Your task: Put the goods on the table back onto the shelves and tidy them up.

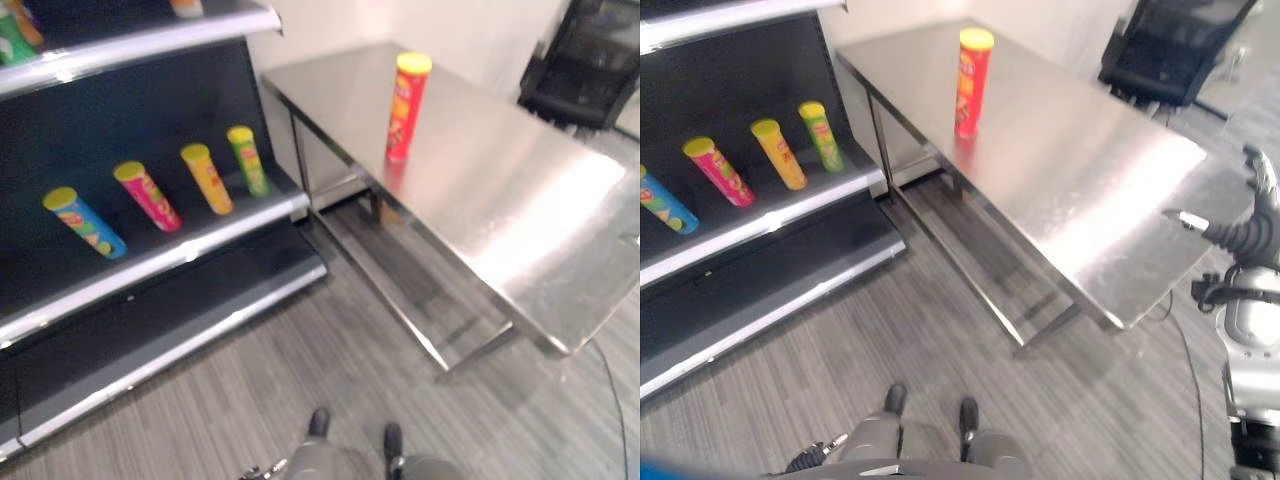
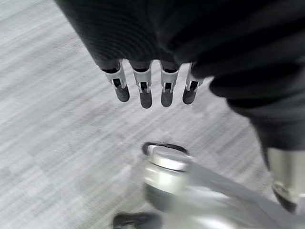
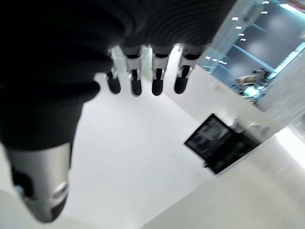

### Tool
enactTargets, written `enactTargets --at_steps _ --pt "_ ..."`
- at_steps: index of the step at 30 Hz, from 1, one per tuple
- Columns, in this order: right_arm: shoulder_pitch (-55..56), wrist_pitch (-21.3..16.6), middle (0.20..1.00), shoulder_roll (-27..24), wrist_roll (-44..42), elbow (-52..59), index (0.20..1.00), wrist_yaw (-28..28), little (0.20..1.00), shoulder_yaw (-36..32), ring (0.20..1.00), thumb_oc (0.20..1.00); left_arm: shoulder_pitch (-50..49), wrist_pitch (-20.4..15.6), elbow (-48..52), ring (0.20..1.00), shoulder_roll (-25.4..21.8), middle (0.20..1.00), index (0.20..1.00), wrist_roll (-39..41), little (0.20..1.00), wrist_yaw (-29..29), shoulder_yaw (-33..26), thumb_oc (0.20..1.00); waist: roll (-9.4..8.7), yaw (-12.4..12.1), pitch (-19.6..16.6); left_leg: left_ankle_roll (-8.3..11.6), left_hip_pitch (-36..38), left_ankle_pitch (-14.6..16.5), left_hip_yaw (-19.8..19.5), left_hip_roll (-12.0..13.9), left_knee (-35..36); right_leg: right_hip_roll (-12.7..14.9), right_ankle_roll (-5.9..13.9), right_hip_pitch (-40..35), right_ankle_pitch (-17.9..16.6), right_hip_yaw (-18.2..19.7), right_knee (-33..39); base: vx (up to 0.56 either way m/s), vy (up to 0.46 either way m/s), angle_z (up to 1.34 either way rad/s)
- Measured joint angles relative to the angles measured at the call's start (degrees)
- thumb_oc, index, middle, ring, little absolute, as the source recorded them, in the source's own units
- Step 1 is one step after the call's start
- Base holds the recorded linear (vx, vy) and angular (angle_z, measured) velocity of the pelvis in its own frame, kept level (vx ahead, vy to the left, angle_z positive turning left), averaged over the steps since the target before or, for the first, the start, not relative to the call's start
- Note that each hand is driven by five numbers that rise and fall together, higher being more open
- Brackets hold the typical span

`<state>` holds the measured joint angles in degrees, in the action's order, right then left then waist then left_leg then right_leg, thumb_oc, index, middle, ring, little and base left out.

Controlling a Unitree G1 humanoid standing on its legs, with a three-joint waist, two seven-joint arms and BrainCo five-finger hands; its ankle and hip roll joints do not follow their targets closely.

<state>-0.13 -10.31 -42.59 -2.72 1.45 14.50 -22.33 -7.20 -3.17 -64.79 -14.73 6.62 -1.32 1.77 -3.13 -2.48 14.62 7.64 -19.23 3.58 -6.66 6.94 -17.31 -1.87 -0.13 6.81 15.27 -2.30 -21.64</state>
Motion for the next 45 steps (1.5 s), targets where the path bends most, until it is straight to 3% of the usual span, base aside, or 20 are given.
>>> enactTargets --at_steps 2,4,6,7,8,9,10,14,16,20,23,24,28,30,33,34,37,38,40,45 --pt "-0.99 0.65 1.0 2.48 -0.03 0.62 1.0 0.37 1.0 -0.1 1.0 1.0 0.73 0.11 -0.86 1.0 -0.35 1.0 1.0 -0.05 1.0 -0.05 -0.07 1.0 -0.62 -2.33 -0.27 -0.16 0.82 -0.77 3.17 0.78 7.84 0.74 0.18 -0.44 -0.65 3.07 3.25 0.44 0.225 -0.07" --pt "-1.35 0.43 1.0 2.16 0.18 2.64 1.0 0.33 1.0 -0.6 1.0 1.0 -0.24 0.15 -3.49 1.0 1.3 1.0 1.0 -0.1 1.0 -0.24 -0.47 1.0 0.26 -3.84 -0.9 -0.03 5.55 -2.83 6.13 0.23 16.6 2.99 1.12 -5.24 -3.17 7.58 10.77 0.55 0.319 -0.59" --pt "-1.2 0.56 1.0 1.85 0.74 2.61 1.0 0.66 1.0 -1.59 1.0 1.0 -0.33 0.41 -4.12 1.0 1.91 1.0 1.0 -0.16 1.0 -0.62 -0.51 1.0 2.74 -3.21 -2.79 -0.94 7.98 -3.83 6.34 -0.63 16.88 4.31 3.6 -7.91 -4.36 8.2 14.45 0.54 0.317 -0.26" --pt "-1.72 1.22 1.0 2.09 1.52 2.79 1.0 1.01 1.0 -0.96 1.0 1.0 0.56 0.54 -4.24 1.0 2.06 1.0 1.0 -0.15 1.0 -0.98 -0.55 1.0 3.31 -3.06 -3.82 -2.47 10.36 -4.78 7.48 -2.92 16.37 7.02 4.81 -8.31 -3.69 9.1 14.28 0.39 0.232 -0.45" --pt "-1.44 1.53 1.0 1.23 2.23 2.78 1.0 1.06 1.0 -0.15 1.0 1.0 -0.06 0.58 -2.26 1.0 2.27 1.0 1.0 -0.09 1.0 -1.22 -0.65 1.0 3.39 -3.01 -4.41 -3.43 11.05 -5.89 9.44 -3.92 17.06 8.94 6.17 -8.31 -3.46 9.02 12.89 0.33 0.217 -0.49" --pt "-0.97 1.62 1.0 0.45 2.64 2.88 1.0 1.07 1.0 0.4 1.0 1.0 -0.64 0.4 -0.12 1.0 2.38 1.0 1.0 -0.09 1.0 -1.49 -0.88 1.0 4.73 -2.5 -5.22 -5.56 11.45 -9.92 12.24 -3.55 17.7 9.87 6.51 -8.06 -3.48 7.97 11.17 0.3 0.215 -0.45" --pt "-0.53 2.36 1.0 1.44 2.86 2.92 1.0 0.98 1.0 1.59 1.0 1.0 0.51 -0.13 2.47 1.0 0.56 1.0 1.0 -0.08 1.0 -1.91 -0.93 1.0 2.42 -2.17 -5.32 -6.93 13.06 -7.76 12.58 -6.44 18.56 11.77 7.9 -5.78 -4.44 7.15 5.95 0.29 0.22 -0.33" --pt "-0.4 2.54 1.0 3.54 2.86 3.07 1.0 1.14 1.0 2.13 1.0 1.0 3.18 -1.1 3.09 1.0 -2.46 1.0 1.0 -0.12 1.0 -2.15 -0.05 1.0 1.31 -0.78 -6.3 -10.52 18.59 -7.37 13.17 -7.6 21.63 12.89 8.53 -1.4 -9.17 6.93 -7.48 0.27 0.162 -0.09" --pt "0.41 2.51 1.0 3.18 2.86 3.25 1.0 1.15 1.0 2.1 1.0 1.0 3.13 -1.31 3.15 1.0 -3.14 1.0 1.0 -0.11 1.0 -2.2 0.2 1.0 1.42 0.94 -7.48 -13.24 21.03 -5.38 12.02 -8.68 22.56 13.76 8.19 2.38 -7.9 5.72 -11.11 0.3 0.038 0.14" --pt "0.42 2.54 1.0 2.91 2.79 3.46 1.0 1.14 1.0 1.84 1.0 1.0 3.28 -1.26 3.0 1.0 -2.96 1.0 1.0 -0.15 1.0 -2.07 0.29 1.0 1.23 2.75 -7.63 -12.61 22.35 -5.04 9.8 -9.41 22.46 13.33 8.83 3.24 -8.24 3.62 4.39 0.26 -0.051 0.35" --pt "0.45 2.32 1.0 1.62 2.63 3.22 1.0 1.26 1.0 0.95 1.0 1.0 4.46 -1.09 -1.67 1.0 -1.18 1.0 1.0 -0.28 1.0 -1.82 0.09 1.0 3.28 4.26 -6.11 -12.24 23.34 -2.82 4.46 -7.92 21.07 4.67 9.41 3.77 -14.94 11.3 23.75 0.35 -0.069 0.79" --pt "0.59 2.23 1.0 1.58 2.5 3.18 1.0 1.42 1.0 -0.89 1.0 1.0 3.68 -1.04 -2.65 1.0 -0.86 1.0 1.0 -0.44 1.0 -1.55 0.01 1.0 1.56 5.88 -5.61 -12.21 25.72 -2.27 1.84 -9.92 21.37 4.42 9.77 4.24 -18.33 14.09 27.56 0.34 -0.106 1.52" --pt "7.55 2.09 1.0 1.52 0.3 2.44 1.0 1.2 1.0 -6.1 1.0 1.0 1.35 -1.13 -0.81 1.0 -1.44 1.0 1.0 -0.63 1.0 -0.94 0.13 1.0 -1.71 7.11 -6.47 -10.88 29.35 1.31 -7.35 -12.3 21.46 5.25 9.79 3.2 -18.85 16.24 24.95 0.2 -0.157 1.31" --pt "11.09 2.56 1.0 0.56 -0.83 0.54 1.0 0.95 1.0 -9.85 1.0 1.0 1.02 -0.98 -0.54 1.0 -0.68 1.0 1.0 -0.7 1.0 -0.57 0.87 1.0 -0.54 7.37 -6.31 -8.46 30.26 2.76 -11.38 -9.65 20.95 3.11 9.38 2.85 -21.06 14.81 21.26 0.16 -0.219 1.25" --pt "9.91 2.74 1.0 -3.25 -2.48 -0.87 1.0 -0.44 1.0 -10.36 1.0 1.0 0.72 -0.41 -0.05 1.0 0.24 1.0 1.0 -0.72 1.0 -0.39 1.29 1.0 2.2 7.71 -6.27 -5.18 30.33 4.48 -11.01 -6.46 19.1 0.99 6.16 0.81 -23.37 11.93 22.0 0.11 -0.208 0.72" --pt "10.07 2.73 1.0 -6.02 -2.84 -1.66 1.0 -1.57 1.0 -10.45 1.0 1.0 0.84 -0.4 -0.14 1.0 1.03 1.0 1.0 -0.74 1.0 -0.39 1.15 1.0 3.16 8.62 -6.24 -4.97 29.52 4.59 -10.25 -4.66 18.88 0.59 4.58 -0.93 -23.62 9.16 23.5 0.05 -0.178 0.85" --pt "11.93 2.75 1.0 -8.53 -2.96 -1.86 1.0 -3.31 1.0 -12.69 1.0 1.0 2.67 -0.42 -0.15 1.0 1.74 1.0 1.0 -0.85 1.0 -0.27 1.67 1.0 3.04 10.46 -6.06 -3.68 28.24 4.64 -4.39 -2.48 17.78 1.06 2.98 -3.44 -24.28 4.78 26.29 -0.03 -0.12 1.03" --pt "14.96 2.77 1.0 -8.69 -4.06 -1.44 1.0 -3.82 1.0 -15.33 1.0 1.0 4.83 -0.38 -0.08 1.0 1.76 1.0 1.0 -1.46 1.0 -0.05 2.59 1.0 1.84 12.4 -5.44 -2.54 24.21 4.76 8.24 -0.5 14.55 3.16 0.55 -4.42 -24.49 0.06 27.44 -0.06 -0.083 1.46" --pt "15.82 2.89 1.0 -9.51 -4.35 -0.7 1.0 -5.28 1.0 -15.29 1.0 1.0 5.43 -0.33 1.88 1.0 1.53 1.0 1.0 -3.11 1.0 0.15 2.68 1.0 0.72 13.07 -5.35 -3.24 22.62 4.24 20.99 1.44 15.13 4.63 1.45 -3.59 -24.03 -1.56 27.35 -0.01 -0.053 0.91" --pt "14.73 2.7 1.0 -10.83 -5.18 0.63 1.0 -9.07 1.0 -12.6 1.0 1.0 2.42 0.82 0.8 1.0 0.88 1.0 1.0 -5.59 1.0 0.52 2.61 1.0 1.16 13.38 -6.95 -2.9 25.57 -0.62 22.92 0.61 21.35 5.55 3.57 -3.99 -23.87 -0.49 27.33 0.02 -0.022 0.03"
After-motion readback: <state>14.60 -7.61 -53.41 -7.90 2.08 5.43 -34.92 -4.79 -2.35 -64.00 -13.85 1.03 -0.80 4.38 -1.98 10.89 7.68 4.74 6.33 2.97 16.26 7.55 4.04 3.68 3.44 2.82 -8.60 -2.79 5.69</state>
